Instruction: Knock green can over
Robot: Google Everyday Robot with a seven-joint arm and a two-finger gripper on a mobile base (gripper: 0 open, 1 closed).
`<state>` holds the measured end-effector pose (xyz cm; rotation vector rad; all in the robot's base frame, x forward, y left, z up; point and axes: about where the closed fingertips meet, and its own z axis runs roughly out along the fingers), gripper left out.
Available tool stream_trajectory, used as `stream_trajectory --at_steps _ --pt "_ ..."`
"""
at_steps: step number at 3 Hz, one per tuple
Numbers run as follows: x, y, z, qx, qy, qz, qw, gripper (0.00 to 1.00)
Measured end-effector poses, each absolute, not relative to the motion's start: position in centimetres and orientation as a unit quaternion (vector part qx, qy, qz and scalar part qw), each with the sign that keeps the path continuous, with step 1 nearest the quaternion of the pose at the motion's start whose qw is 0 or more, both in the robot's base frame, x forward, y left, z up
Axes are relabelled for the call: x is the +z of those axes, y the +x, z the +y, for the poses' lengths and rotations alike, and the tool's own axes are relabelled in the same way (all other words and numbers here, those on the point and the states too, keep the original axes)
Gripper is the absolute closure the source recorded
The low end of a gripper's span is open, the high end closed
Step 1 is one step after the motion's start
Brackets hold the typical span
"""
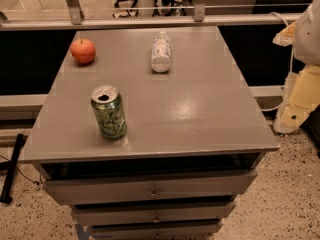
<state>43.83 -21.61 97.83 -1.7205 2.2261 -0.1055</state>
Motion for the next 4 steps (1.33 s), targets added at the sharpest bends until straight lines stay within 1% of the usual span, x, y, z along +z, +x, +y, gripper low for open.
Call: stream_trajectory --at_steps 1,2,3,4 --pt "97.8 43.9 -21.6 -0.037 -0.603 0.78 0.163 0.0" --pt "97.3 43.9 -20.4 -0.025 -0.604 0.779 0.168 0.0" --pt "95.3 44.2 -18.3 0.024 -0.6 0.776 0.192 0.0" --pt "93.9 44.4 -14.2 0.103 -0.595 0.761 0.237 0.0"
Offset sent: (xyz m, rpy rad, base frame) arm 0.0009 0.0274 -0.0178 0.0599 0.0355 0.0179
